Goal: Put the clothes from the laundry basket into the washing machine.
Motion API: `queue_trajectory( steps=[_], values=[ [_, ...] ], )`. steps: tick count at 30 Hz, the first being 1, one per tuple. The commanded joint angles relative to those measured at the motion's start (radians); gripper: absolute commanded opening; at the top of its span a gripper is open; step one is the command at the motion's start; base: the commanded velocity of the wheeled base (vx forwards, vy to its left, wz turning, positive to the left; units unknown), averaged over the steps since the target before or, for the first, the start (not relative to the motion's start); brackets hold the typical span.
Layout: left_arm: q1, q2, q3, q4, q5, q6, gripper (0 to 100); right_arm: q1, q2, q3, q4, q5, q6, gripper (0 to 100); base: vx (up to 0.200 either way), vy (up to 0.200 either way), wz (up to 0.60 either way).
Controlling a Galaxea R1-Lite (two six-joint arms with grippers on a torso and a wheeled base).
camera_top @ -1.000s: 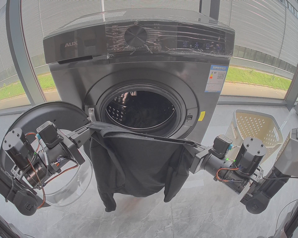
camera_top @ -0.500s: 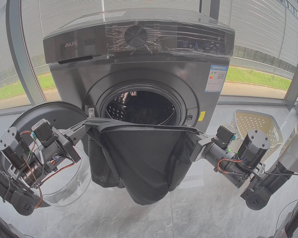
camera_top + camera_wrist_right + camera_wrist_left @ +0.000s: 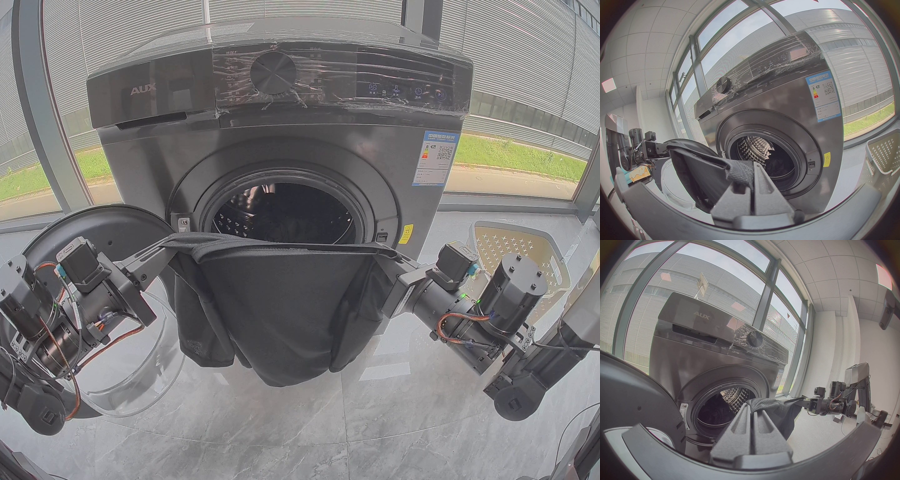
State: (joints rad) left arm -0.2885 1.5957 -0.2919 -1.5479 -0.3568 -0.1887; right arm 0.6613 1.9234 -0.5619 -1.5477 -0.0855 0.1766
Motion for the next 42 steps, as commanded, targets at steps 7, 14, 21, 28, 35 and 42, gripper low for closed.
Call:
queue_trajectory(
  steps=[7,14,21,28,35,42],
  values=[
    [-0.006,0.001,0.053,0.003,-0.011,0.006,0,0.001,0.003,0.0,0.0,0.0,0.0,0,0.0,0.0,0.0],
    [-0.04,0.047,0.14,0.006,-0.062,0.008,100,0.026,0.008,-0.032,0.0,0.0,-0.002,0,0.0,0.0,0.0],
    [-0.132,0.231,0.109,0.0,-0.065,0.091,100,0.112,0.06,-0.205,0.004,0.006,-0.009,0,0.0,0.0,0.0],
    [-0.173,0.389,0.016,0.0,-0.025,0.15,100,0.17,0.062,-0.216,0.006,0.003,-0.014,0,0.0,0.0,0.0],
    [-0.173,0.521,-0.112,0.002,0.033,0.187,100,0.198,0.055,-0.214,0.006,0.0,-0.014,0,0.0,0.0,0.0],
    [-0.178,0.595,-0.214,0.005,0.029,0.195,100,0.228,0.055,-0.217,0.006,-0.003,-0.014,0,0.0,0.0,0.0]
  ],
)
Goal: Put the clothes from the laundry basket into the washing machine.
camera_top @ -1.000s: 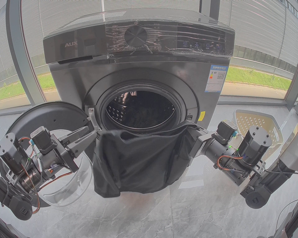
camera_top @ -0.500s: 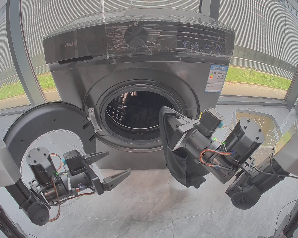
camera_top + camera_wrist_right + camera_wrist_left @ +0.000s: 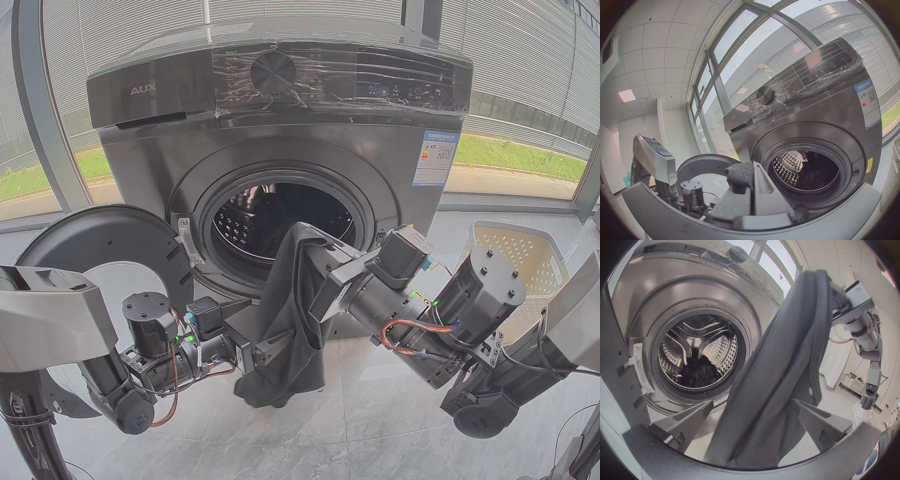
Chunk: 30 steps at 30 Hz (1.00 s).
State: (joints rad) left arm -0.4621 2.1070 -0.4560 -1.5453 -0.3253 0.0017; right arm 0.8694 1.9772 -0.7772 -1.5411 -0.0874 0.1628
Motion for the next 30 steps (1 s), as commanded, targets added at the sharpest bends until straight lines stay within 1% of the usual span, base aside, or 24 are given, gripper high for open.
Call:
queue_trajectory(
  steps=[1,6,11,13,15,16,19,24,30],
  values=[
    [-0.009,0.094,-0.053,0.001,-0.004,0.004,100,0.022,0.003,-0.004,-0.001,-0.002,0.0,0,0.0,0.0,0.0],
    [-0.018,0.122,-0.049,-0.001,-0.008,0.009,100,0.022,0.008,-0.007,-0.002,-0.002,0.001,0,0.0,0.0,0.0],
    [-0.01,0.137,-0.058,-0.001,-0.003,0.008,100,0.039,0.011,-0.008,-0.002,-0.002,0.003,0,0.0,0.0,0.0],
    [-0.009,0.153,-0.082,0.001,0.0,0.008,100,0.053,0.011,-0.007,-0.002,-0.003,0.003,0,0.0,0.0,0.0],
    [-0.009,0.165,-0.09,-0.001,0.002,0.015,100,0.059,0.011,-0.005,-0.004,-0.003,0.004,0,0.0,0.0,0.0],
    [-0.009,0.169,-0.096,-0.001,0.002,0.021,100,0.059,0.011,-0.005,-0.004,-0.003,0.004,0,0.0,0.0,0.0],
    [-0.015,0.192,-0.107,-0.002,0.002,0.026,100,0.059,0.009,0.0,-0.004,-0.003,0.006,0,0.0,0.0,0.0],
    [-0.03,0.218,-0.132,-0.002,0.002,0.027,100,0.059,0.011,-0.002,-0.004,-0.003,0.008,0,0.0,0.0,0.0],
    [-0.03,0.251,-0.161,-0.001,0.0,0.027,100,0.06,0.008,0.001,-0.005,-0.005,0.009,0,0.0,0.0,0.0]
  ],
)
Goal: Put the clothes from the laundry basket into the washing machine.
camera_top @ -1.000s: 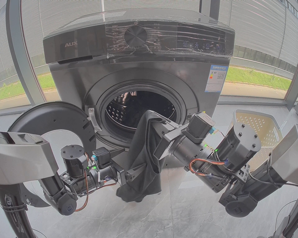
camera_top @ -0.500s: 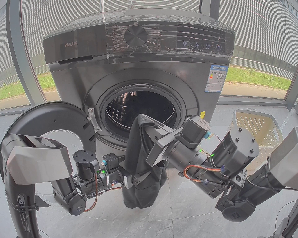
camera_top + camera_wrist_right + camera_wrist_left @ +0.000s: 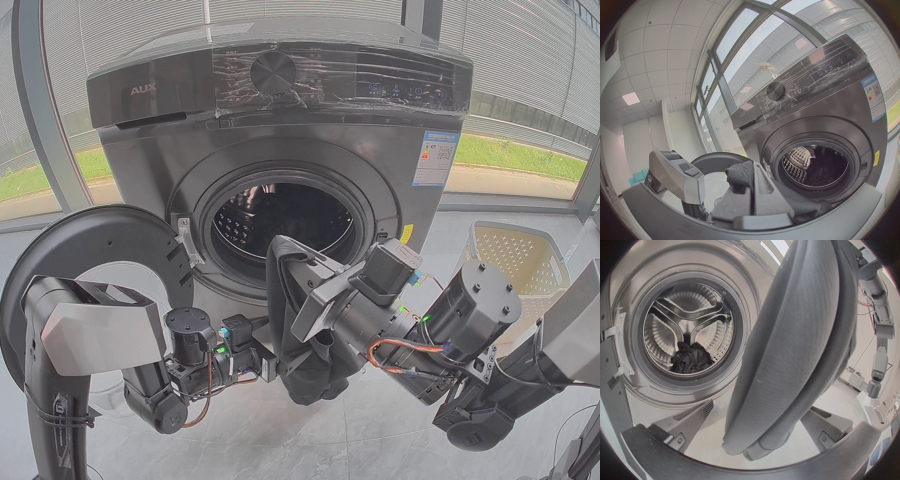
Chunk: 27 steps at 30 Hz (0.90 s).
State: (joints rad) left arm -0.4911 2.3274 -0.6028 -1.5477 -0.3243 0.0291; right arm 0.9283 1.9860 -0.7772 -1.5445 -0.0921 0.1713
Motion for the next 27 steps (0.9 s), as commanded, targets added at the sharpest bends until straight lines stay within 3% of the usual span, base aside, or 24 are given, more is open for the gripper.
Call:
queue_trajectory(
  steps=[1,7,8,19,21,22,27],
  values=[
    [-0.001,0.039,-0.018,0.0,-0.001,0.0,100,0.001,-0.003,0.001,0.0,0.0,0.001,0,0.0,0.0,0.0],
    [0.009,0.101,-0.088,-0.002,0.002,0.006,100,-0.006,-0.007,0.001,-0.002,0.0,0.001,0,0.0,0.0,0.0],
    [0.011,0.099,-0.089,0.0,0.002,0.009,0,-0.014,-0.007,0.001,0.0,-0.001,0.001,0,0.0,0.0,0.0],
    [-0.001,-0.086,0.054,-0.002,-0.007,0.015,0,-0.181,0.07,-0.053,0.003,0.005,-0.001,0,0.0,0.0,0.0],
    [-0.001,-0.086,0.054,-0.002,-0.007,0.015,0,-0.181,0.07,-0.053,0.003,0.005,-0.001,0,0.0,0.0,0.0],
    [-0.007,-0.178,0.141,-0.002,-0.018,0.014,0,-0.213,0.113,-0.085,0.003,0.008,0.001,0,0.0,0.0,0.0],
    [-0.023,-0.321,0.253,-0.002,-0.041,0.014,0,-0.241,0.165,-0.12,0.003,0.003,0.001,0,0.0,0.0,0.0]
  ],
)
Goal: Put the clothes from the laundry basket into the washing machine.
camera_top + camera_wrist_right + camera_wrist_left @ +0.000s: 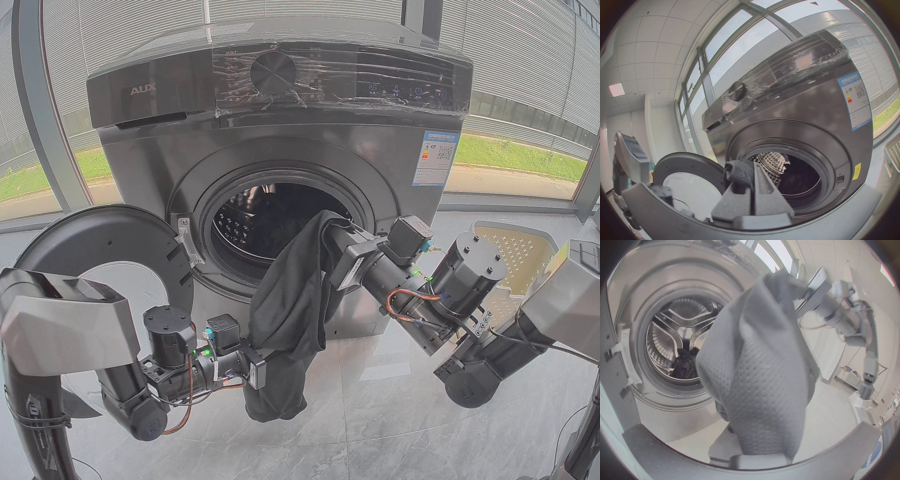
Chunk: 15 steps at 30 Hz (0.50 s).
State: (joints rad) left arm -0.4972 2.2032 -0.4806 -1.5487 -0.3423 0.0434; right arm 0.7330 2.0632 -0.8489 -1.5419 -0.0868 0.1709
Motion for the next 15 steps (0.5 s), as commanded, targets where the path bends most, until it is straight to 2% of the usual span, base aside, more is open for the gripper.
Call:
queue_trajectory(
  steps=[1,5,7,8,10,15],
  values=[
    [-0.017,-0.267,0.177,-0.001,-0.035,-0.005,0,-0.056,0.114,-0.053,0.0,-0.007,-0.001,0,0.0,0.0,0.0],
    [-0.006,-0.405,0.247,-0.002,-0.037,-0.028,0,-0.066,0.16,-0.041,-0.001,-0.01,0.001,0,0.0,0.0,0.0],
    [0.002,-0.464,0.28,-0.002,-0.04,-0.059,0,-0.066,0.172,-0.036,-0.001,-0.01,0.001,0,0.0,0.0,0.0],
    [0.003,-0.47,0.286,-0.002,-0.041,-0.065,0,-0.064,0.173,-0.035,-0.001,-0.01,0.002,0,0.0,0.0,0.0],
    [0.003,-0.525,0.301,-0.001,-0.047,-0.114,0,-0.055,0.175,-0.029,0.0,-0.01,0.001,0,0.0,0.0,0.0],
    [0.003,-0.533,0.292,-0.001,-0.038,-0.111,0,-0.026,0.17,0.042,-0.004,0.001,0.009,0,0.0,0.0,0.0]
  ],
)
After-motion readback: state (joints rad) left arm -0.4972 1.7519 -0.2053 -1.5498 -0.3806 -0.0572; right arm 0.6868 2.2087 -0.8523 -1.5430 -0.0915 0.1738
